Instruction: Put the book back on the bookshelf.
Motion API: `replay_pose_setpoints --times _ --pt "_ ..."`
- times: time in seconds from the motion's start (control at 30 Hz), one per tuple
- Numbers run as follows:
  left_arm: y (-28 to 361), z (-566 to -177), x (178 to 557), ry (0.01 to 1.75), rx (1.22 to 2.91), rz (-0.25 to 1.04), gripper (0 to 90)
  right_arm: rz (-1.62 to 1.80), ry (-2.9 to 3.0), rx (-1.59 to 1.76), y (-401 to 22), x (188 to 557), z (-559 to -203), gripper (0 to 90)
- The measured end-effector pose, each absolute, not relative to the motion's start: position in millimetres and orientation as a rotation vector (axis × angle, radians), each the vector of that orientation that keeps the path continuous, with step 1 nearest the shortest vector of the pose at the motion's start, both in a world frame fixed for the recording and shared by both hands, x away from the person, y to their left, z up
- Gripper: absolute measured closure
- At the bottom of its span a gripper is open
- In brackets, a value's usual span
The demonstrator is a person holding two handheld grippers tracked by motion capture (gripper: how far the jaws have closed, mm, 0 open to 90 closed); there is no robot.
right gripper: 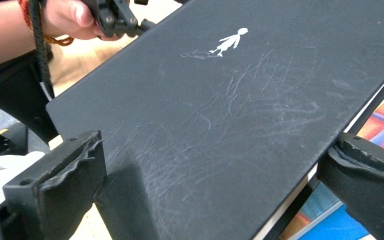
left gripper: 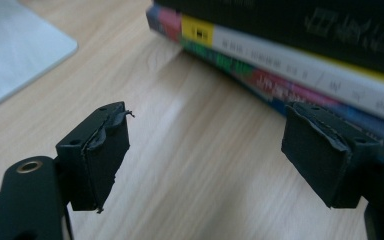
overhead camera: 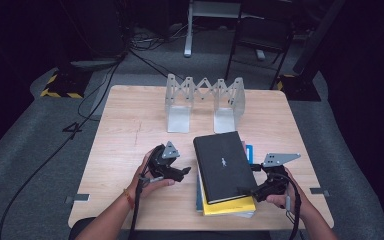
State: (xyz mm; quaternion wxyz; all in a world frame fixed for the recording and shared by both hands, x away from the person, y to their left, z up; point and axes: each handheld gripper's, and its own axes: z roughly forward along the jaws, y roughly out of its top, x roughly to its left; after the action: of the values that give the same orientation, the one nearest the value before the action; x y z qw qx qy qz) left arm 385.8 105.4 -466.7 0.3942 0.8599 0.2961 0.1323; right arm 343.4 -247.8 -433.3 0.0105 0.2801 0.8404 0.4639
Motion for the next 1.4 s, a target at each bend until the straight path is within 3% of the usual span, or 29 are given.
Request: replay_pose_setpoints --times 0.3,0.43,0.73,0.77,0.87,1.0,1.4 --pt "89 -471 398 0.79 2.198 0.375 22.2 1.45 2.582 0.906 -233 342 -435 0.3" --pt "85 -475 400 0.759 2.189 0.397 27.6 1.453 2.58 0.903 -233 342 -436 0.4" --pt "87 -480 405 0.686 2.134 0.381 65.2 1.427 2.603 0.892 -232 343 -433 0.5" --pt "87 -479 403 0.66 2.136 0.382 65.2 1.425 2.604 0.889 -232 343 -433 0.5" --pt "85 -478 400 0.632 2.141 0.379 81.2 1.411 2.612 0.881 -231 344 -432 0.5" --pt "86 -478 401 0.638 2.129 0.366 86.3 1.406 2.614 0.869 -230 345 -431 0.5" --pt "91 -461 406 0.681 2.052 0.411 88.3 1.393 2.556 0.794 -222 346 -428 4.3"
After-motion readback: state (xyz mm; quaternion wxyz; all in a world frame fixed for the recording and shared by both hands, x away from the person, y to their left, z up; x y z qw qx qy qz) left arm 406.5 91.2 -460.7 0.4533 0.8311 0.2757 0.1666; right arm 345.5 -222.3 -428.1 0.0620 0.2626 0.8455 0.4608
